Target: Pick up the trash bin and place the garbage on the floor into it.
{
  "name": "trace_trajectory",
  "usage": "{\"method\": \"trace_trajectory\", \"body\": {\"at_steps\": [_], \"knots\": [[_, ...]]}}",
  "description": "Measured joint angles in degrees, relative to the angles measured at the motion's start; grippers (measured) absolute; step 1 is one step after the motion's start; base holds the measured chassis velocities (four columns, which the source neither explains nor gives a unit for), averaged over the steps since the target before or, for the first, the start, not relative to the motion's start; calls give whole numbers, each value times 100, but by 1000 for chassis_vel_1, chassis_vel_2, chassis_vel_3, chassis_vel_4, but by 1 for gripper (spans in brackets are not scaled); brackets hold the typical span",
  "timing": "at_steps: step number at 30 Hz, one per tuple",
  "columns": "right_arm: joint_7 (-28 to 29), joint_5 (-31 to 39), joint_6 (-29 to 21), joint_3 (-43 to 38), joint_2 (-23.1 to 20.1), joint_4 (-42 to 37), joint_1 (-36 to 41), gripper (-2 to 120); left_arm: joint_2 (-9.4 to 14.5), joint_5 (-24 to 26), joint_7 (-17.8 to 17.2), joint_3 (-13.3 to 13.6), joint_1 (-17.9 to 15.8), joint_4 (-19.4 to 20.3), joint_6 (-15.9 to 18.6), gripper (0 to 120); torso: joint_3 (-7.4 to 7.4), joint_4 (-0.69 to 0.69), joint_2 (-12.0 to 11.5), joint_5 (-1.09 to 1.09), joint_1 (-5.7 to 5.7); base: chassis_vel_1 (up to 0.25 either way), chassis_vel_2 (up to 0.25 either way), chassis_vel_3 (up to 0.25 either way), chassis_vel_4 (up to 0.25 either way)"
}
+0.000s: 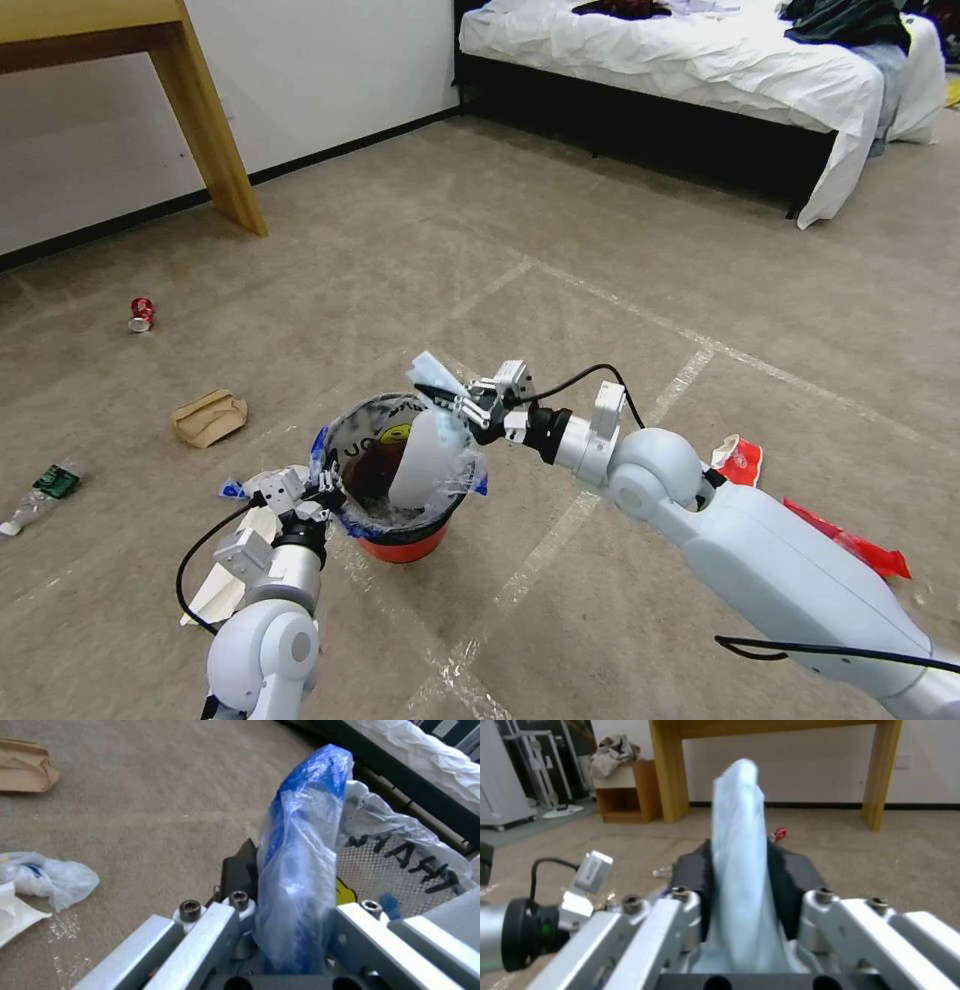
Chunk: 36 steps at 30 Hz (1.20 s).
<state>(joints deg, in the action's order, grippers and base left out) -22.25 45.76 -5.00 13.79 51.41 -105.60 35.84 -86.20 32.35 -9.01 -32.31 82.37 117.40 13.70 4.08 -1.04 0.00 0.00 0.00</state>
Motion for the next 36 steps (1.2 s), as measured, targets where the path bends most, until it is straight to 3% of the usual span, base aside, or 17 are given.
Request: {"method": "trace_trajectory", "body": {"at_steps": [6,10,18,28,31,36], "knots": [[-27,-167,33,-36,-28,1,92,52,-7,37,-11,-4,19,90,21,4,0,0,0,0,0,0,0,0,0],[-12,-277,49,-58,-17,14,191,71,-33,52,-11,9,62,167,34,4,0,0,0,0,0,0,0,0,0],[141,-228,55,-213,7,4,228,95,-69,16,-10,-23,89,187,39,4,0,0,0,0,0,0,0,0,0],[1156,-250,15,-955,95,437,485,99,-67,-160,-103,-124,35,27,39,4,0,2,0,-1,0,0,0,0,0],[1688,-1053,389,-1702,273,1141,1262,100,-46,-422,-117,-218,36,-95,21,4,0,-2,0,2,0,0,0,0,0],[1883,-1514,674,-2397,508,1447,1902,100,-42,-609,-79,-296,95,-143,12,4,0,-1,-1,1,0,0,0,0,0]]}}
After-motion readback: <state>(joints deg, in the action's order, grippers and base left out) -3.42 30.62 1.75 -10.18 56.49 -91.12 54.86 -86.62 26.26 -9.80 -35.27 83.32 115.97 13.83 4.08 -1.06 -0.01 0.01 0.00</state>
